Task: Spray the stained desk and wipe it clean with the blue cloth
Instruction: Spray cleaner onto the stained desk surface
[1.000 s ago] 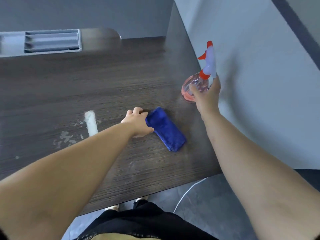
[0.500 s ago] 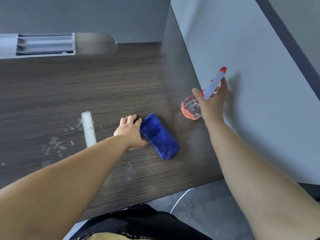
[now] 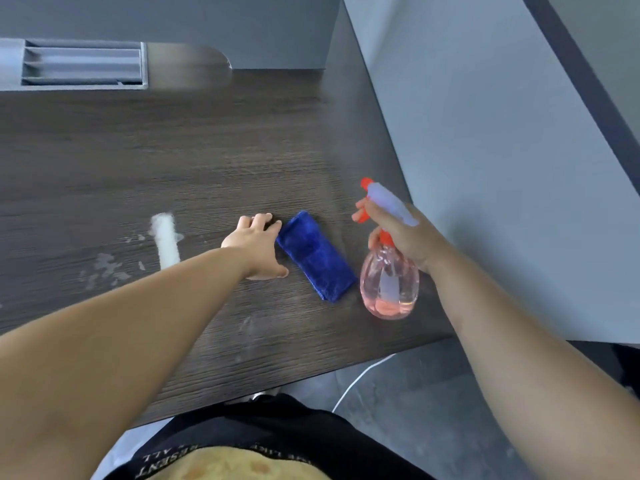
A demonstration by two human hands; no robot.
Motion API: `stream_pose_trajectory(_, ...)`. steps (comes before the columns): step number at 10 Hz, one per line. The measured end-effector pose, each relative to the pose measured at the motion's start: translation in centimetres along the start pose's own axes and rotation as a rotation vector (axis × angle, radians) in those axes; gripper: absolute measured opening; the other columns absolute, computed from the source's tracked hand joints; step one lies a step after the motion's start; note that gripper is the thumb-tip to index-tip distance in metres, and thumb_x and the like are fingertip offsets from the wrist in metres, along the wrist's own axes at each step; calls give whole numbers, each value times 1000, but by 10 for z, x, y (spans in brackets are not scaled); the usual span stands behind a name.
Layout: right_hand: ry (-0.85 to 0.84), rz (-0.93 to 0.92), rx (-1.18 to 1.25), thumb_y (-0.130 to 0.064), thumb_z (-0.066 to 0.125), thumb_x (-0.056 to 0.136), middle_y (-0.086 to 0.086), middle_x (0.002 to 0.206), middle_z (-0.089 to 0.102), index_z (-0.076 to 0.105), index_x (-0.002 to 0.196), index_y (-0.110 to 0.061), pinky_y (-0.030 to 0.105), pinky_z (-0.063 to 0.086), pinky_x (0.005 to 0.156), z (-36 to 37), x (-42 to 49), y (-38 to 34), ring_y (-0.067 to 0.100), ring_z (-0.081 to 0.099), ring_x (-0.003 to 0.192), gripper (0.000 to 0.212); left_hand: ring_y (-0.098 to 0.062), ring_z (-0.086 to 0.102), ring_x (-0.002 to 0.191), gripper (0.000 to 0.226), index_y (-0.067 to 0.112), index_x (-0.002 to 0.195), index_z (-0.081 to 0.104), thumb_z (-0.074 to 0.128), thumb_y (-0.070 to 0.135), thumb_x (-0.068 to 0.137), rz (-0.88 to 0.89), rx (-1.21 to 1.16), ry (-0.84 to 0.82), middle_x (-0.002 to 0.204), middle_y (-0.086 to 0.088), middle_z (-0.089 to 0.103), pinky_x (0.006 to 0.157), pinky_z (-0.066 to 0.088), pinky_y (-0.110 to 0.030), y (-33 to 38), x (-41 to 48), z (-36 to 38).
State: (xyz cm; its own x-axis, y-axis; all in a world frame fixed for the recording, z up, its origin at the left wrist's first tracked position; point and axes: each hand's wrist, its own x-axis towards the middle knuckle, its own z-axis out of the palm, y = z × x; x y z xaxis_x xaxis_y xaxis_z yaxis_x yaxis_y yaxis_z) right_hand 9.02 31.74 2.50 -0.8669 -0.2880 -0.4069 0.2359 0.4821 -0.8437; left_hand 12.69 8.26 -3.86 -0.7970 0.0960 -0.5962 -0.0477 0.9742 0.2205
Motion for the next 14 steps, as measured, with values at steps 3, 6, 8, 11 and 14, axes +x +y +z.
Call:
stream_pose_trajectory(3, -156, 327, -205, -35, 56, 84, -8, 94, 64, 55, 122, -42, 23, 49, 67, 53, -32, 7, 12, 60, 60, 39, -30, -6, 145, 136, 28, 149, -12, 66, 81, 50, -192, 133, 17, 157, -4, -9, 111, 18, -61, -26, -32, 16)
stream_pose_trajectory(6, -57, 467, -295, -27, 54, 82, -3, 79, 65, 56, 122, -30, 24, 49, 61, 69, -20, 1, 14, 59, 52, 41, -34, -10, 144, 143, 32, 148, -13, 76, 74, 44, -246, 73, -62, 156, -3, -17, 104, 23, -70, -37, -39, 21)
stream_pose_trajectory(8, -46, 434, -267, -26, 54, 82, -3, 81, 62, 57, 123, -23, 33, 55, 76, 73, -16, -1, 16, 58, 56, 41, -35, -12, 143, 146, 31, 149, -11, 78, 72, 42, -258, 73, -84, 156, -4, -17, 101, 23, -72, -35, -36, 19)
stream_pose_trajectory(11, -106, 538, -352, -25, 55, 83, -1, 78, 60, 53, 125, -30, 18, 39, 47, 60, -41, 5, 16, 59, 51, 42, -35, -10, 143, 144, 30, 149, -10, 79, 70, 43, -250, 70, -87, 156, -3, -17, 101, 25, -72, -36, -37, 17)
stream_pose_trajectory(14, -62, 550, -306, -24, 58, 82, 1, 77, 62, 61, 112, -21, 21, 45, 54, 63, -65, 16, 18, 56, 50, 31, -35, -9, 143, 144, 30, 149, -10, 79, 70, 43, -252, 72, -95, 156, -3, -17, 101, 25, -71, -34, -40, 16)
